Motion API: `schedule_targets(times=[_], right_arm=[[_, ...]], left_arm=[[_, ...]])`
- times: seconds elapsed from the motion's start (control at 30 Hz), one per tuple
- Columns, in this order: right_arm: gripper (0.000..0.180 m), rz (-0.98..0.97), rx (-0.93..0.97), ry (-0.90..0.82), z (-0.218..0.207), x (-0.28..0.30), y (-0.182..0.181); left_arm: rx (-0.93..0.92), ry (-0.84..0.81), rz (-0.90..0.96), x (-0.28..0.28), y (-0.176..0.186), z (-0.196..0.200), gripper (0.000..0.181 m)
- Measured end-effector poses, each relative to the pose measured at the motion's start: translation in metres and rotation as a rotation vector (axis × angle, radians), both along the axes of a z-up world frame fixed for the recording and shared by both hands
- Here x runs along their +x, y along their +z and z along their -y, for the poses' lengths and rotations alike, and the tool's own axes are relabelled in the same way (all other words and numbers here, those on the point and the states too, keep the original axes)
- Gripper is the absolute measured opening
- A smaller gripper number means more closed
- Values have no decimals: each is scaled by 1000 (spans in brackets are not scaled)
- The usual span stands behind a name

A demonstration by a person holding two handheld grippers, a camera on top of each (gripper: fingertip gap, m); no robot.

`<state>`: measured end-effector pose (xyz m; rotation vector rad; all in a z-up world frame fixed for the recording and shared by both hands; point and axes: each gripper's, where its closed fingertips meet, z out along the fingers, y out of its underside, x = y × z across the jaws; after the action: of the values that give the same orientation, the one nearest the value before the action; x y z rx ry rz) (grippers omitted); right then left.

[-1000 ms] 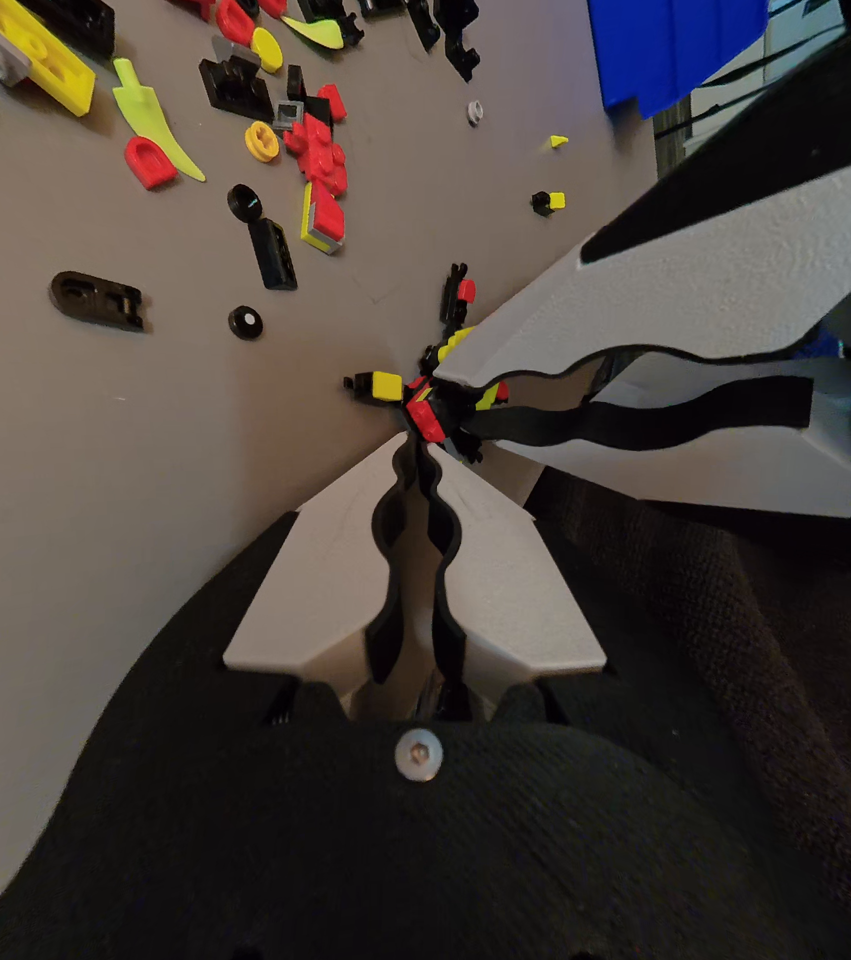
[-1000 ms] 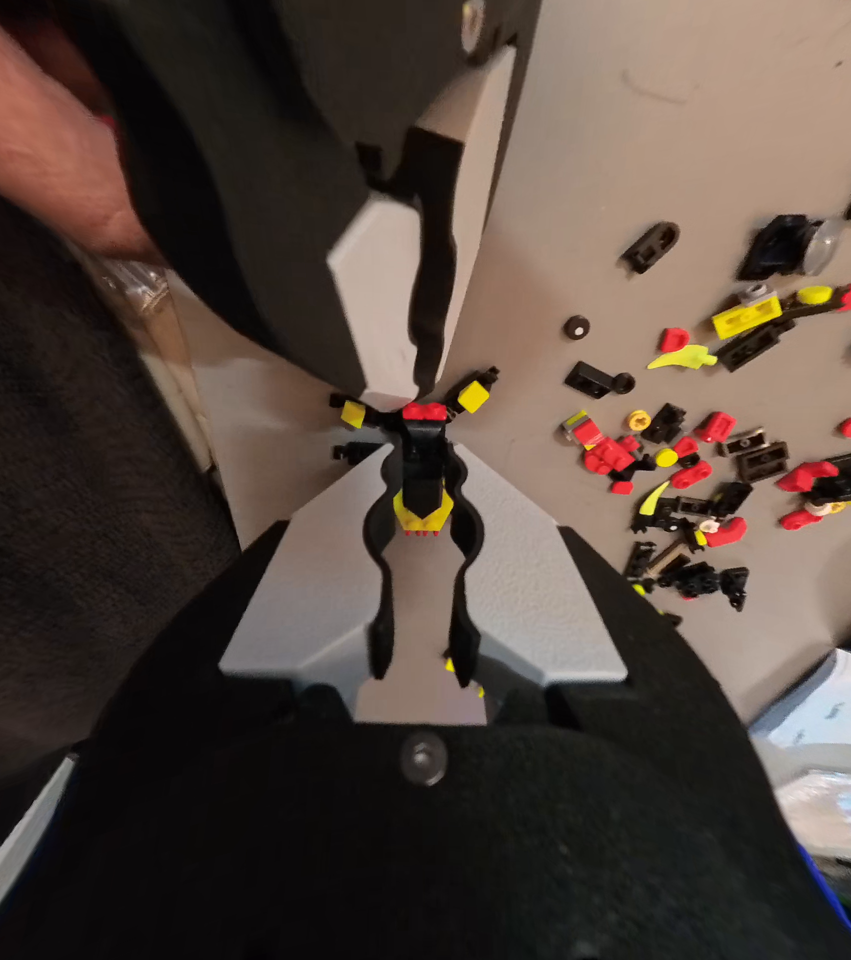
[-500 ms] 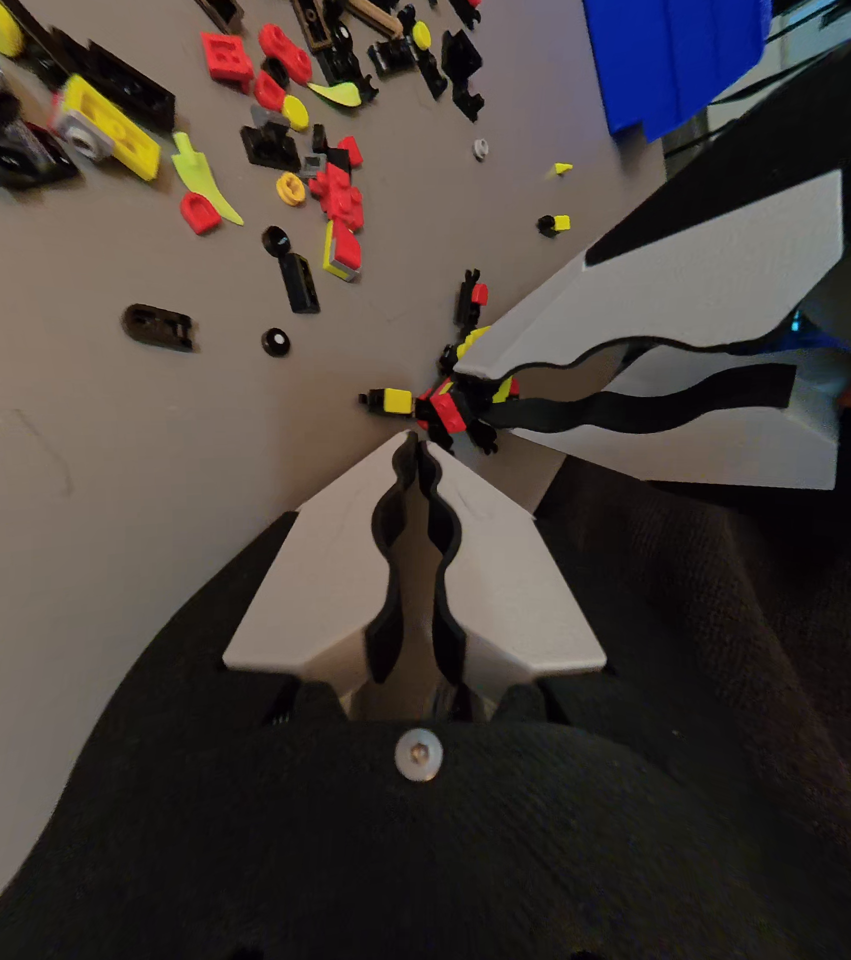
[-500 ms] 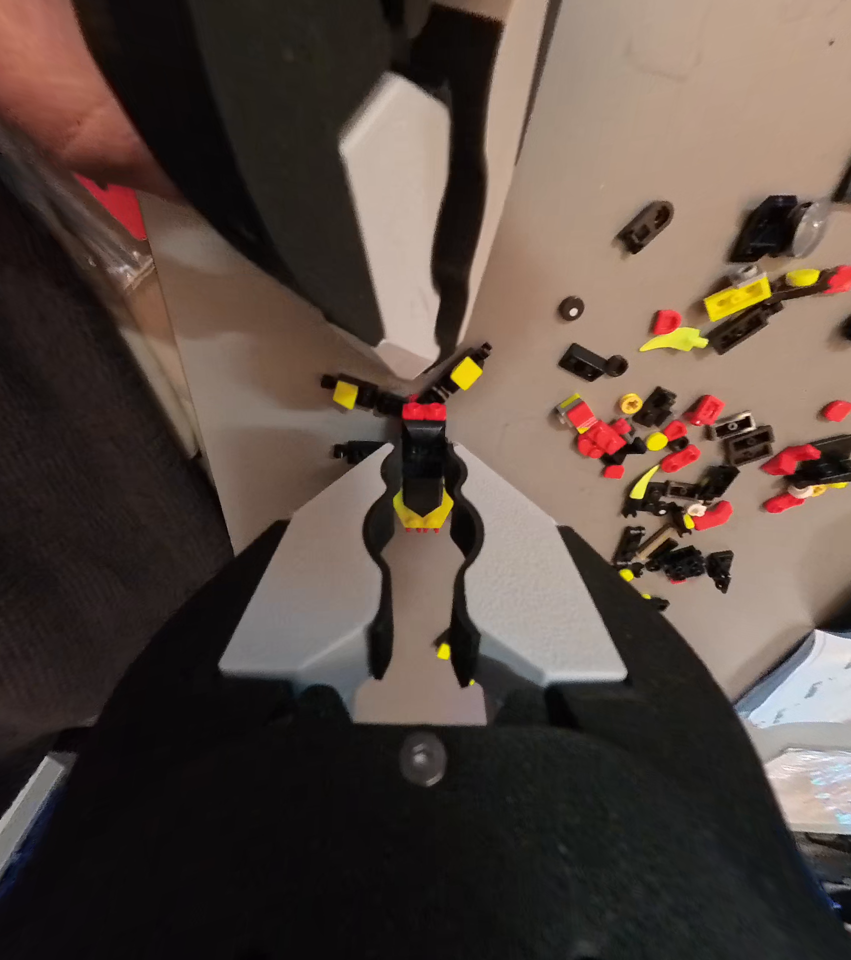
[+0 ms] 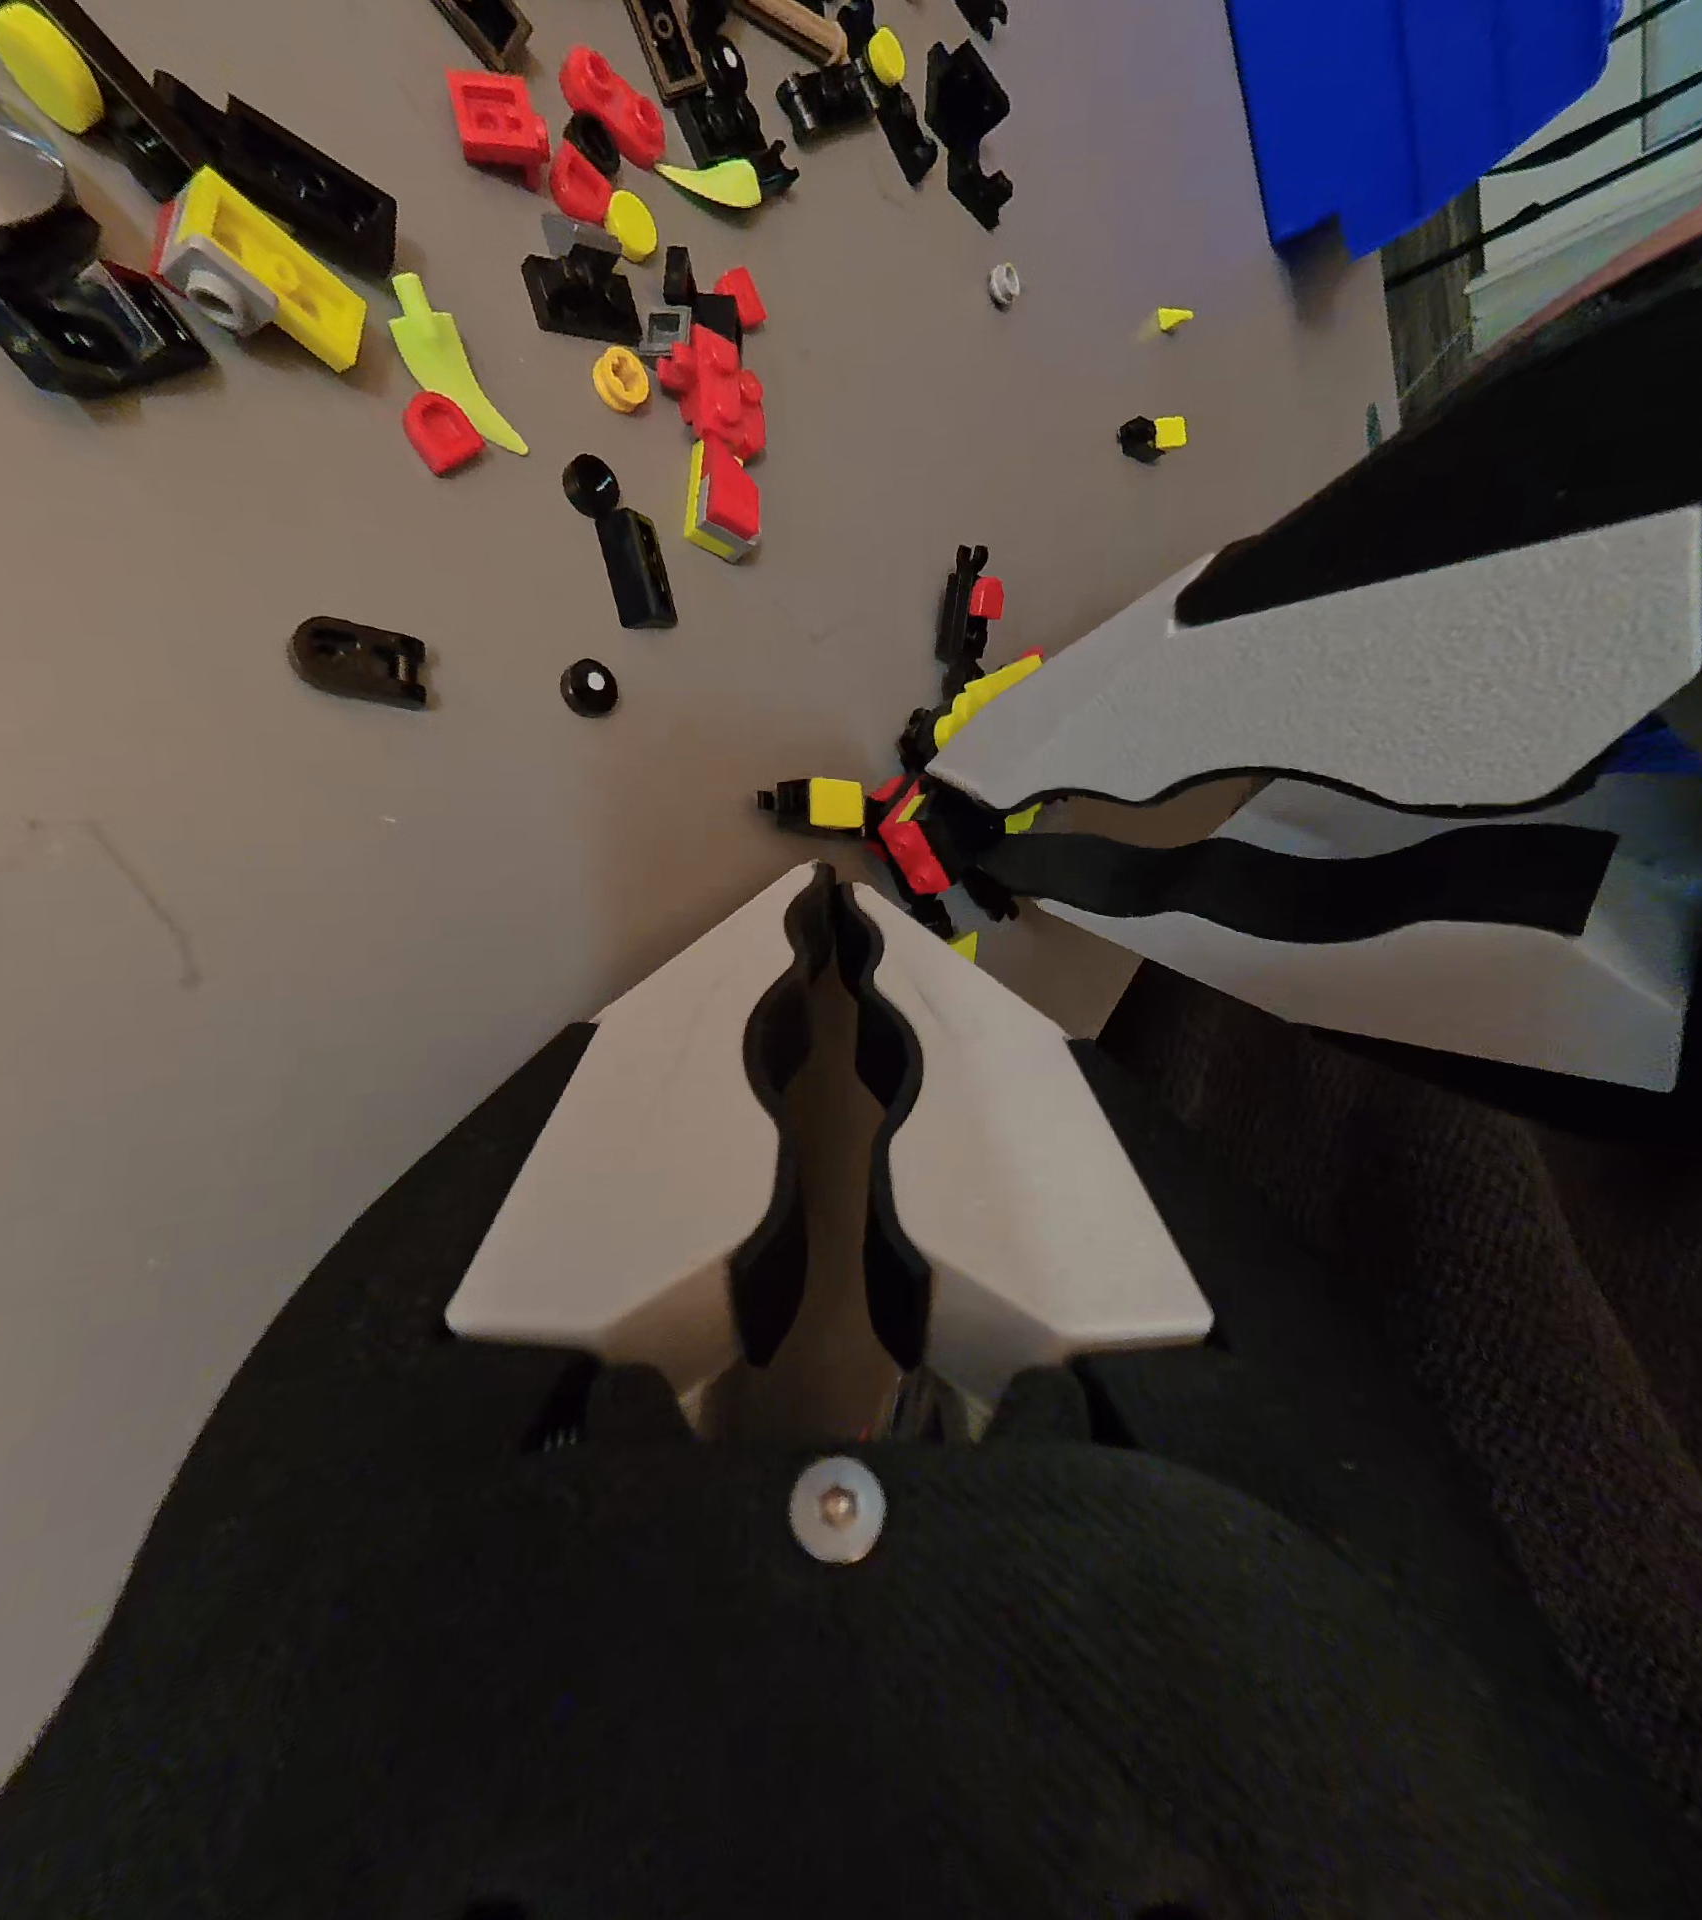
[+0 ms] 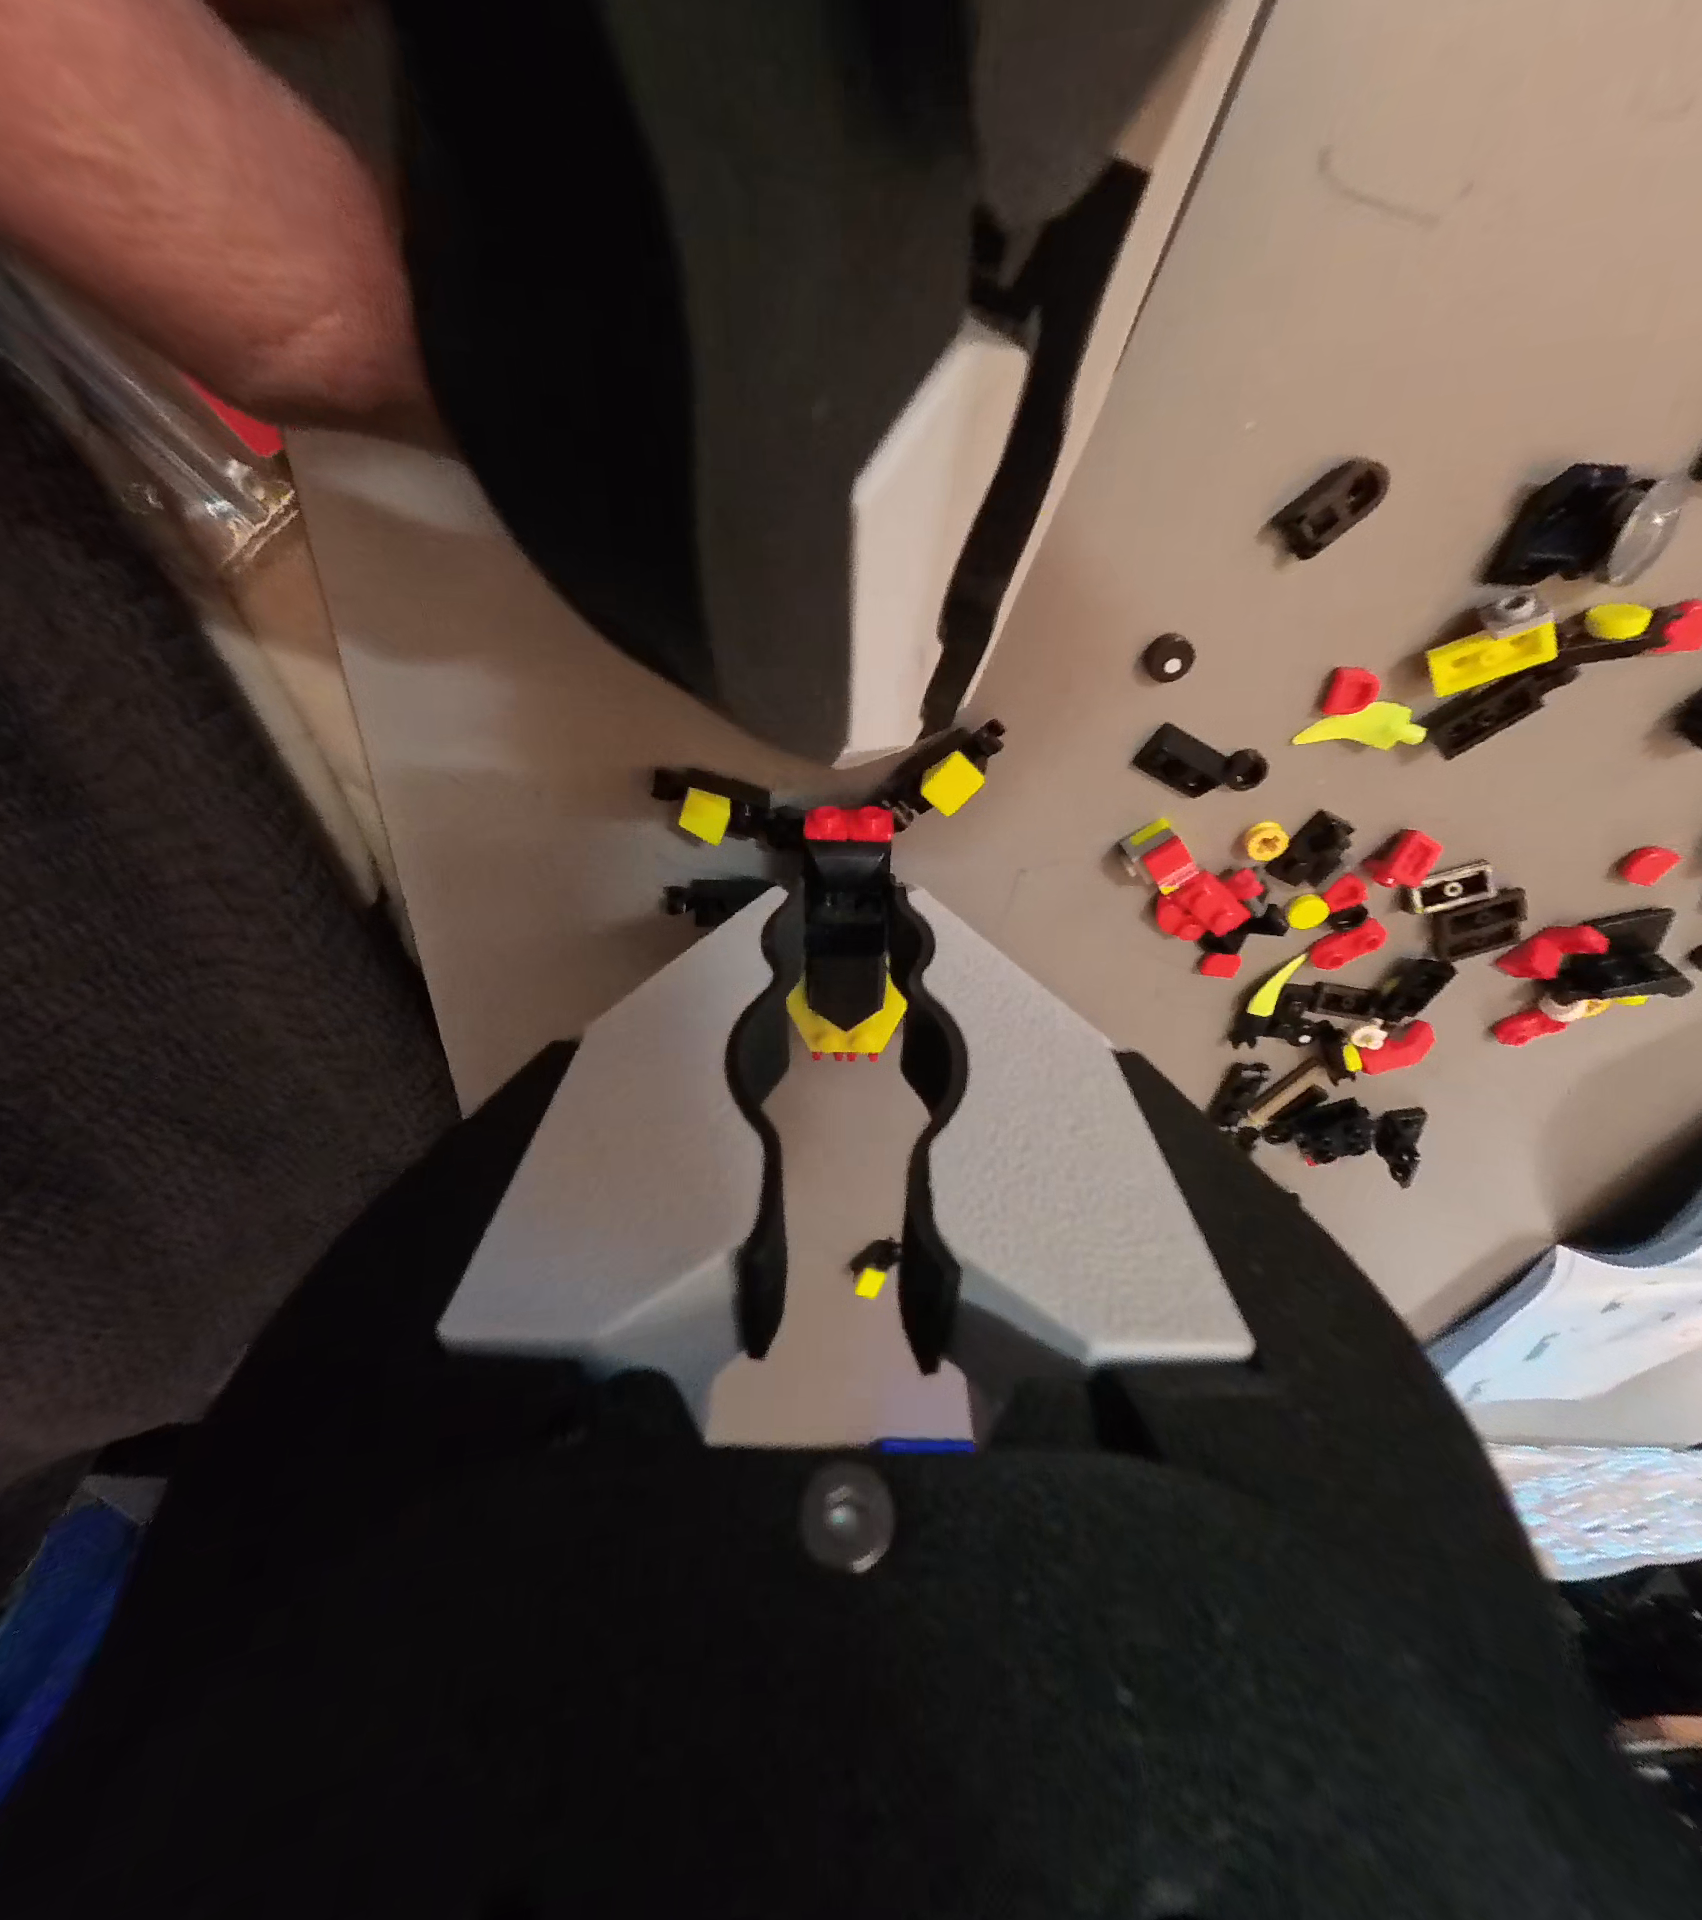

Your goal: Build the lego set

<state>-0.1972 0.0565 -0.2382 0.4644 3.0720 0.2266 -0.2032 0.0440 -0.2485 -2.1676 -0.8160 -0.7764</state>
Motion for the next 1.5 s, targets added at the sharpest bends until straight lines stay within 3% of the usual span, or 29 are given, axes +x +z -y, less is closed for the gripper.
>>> schedule_targets(times=[0.03,0.73,1.5], right_arm=[[14,-1,6,4,0,0,0],[14,19,43,2,2,-1,0],[14,40,25,-140,-1,-8,0]], left_arm=[[1,0,1,0,0,0,0],[9,-6,26,3,0,-1,0],[10,-36,58,13,0,-3,0]])
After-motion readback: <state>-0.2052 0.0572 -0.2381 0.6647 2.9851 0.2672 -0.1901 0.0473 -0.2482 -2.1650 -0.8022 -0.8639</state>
